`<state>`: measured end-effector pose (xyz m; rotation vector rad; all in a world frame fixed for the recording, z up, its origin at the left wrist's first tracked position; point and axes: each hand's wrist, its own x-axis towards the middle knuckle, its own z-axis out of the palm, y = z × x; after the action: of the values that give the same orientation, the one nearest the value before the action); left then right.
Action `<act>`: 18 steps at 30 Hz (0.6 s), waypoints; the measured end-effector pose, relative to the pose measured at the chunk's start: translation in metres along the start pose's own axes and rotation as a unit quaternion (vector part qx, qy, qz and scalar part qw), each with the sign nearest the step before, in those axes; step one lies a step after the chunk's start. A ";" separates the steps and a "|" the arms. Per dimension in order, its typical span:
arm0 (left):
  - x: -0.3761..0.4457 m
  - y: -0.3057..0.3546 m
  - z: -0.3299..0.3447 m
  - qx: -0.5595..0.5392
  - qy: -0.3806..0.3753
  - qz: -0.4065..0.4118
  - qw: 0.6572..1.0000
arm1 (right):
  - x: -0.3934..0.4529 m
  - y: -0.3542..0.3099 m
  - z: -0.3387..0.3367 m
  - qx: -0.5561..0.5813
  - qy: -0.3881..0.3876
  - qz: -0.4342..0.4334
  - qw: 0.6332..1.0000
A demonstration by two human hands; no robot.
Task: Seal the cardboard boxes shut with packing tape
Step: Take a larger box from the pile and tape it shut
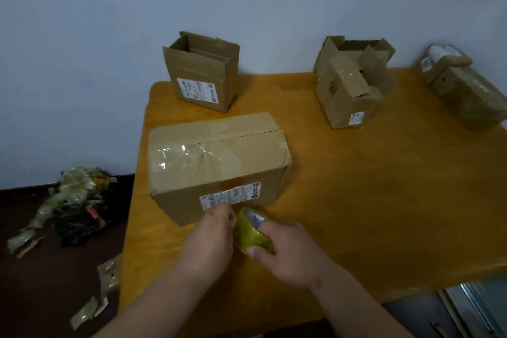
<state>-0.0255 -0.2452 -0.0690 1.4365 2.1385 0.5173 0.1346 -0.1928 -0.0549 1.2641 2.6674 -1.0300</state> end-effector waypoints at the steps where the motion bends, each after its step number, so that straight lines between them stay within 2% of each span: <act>1: -0.007 -0.004 -0.012 0.011 0.008 0.006 1.000 | 0.004 -0.008 0.004 -0.015 0.005 -0.005 1.000; 4: -0.022 -0.008 -0.043 0.024 0.014 0.029 0.999 | 0.012 -0.022 0.011 -0.032 0.002 0.049 0.998; 7: -0.031 -0.029 -0.082 -0.030 -0.005 -0.016 0.999 | 0.015 -0.045 0.007 0.120 -0.050 0.074 0.989; 9: -0.034 -0.051 -0.110 -0.124 -0.020 -0.069 0.990 | 0.015 -0.057 0.000 0.254 -0.109 0.075 0.958; 11: -0.040 -0.073 -0.137 -0.206 -0.018 -0.105 0.973 | 0.013 -0.061 -0.003 0.387 -0.172 0.077 0.903; 13: -0.047 -0.084 -0.155 -0.224 -0.018 -0.105 0.969 | 0.012 -0.066 -0.002 0.451 -0.226 0.067 0.861; 15: -0.052 -0.089 -0.164 -0.182 -0.008 -0.089 0.979 | 0.011 -0.078 -0.004 0.430 -0.233 0.058 0.870; 18: -0.057 -0.096 -0.174 -0.185 0.048 -0.078 0.978 | 0.013 -0.101 -0.020 0.267 -0.154 0.021 0.951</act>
<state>-0.1827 -0.3386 0.0268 1.0476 2.0688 0.8859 0.0603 -0.2187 0.0135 1.0838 2.1906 -1.8511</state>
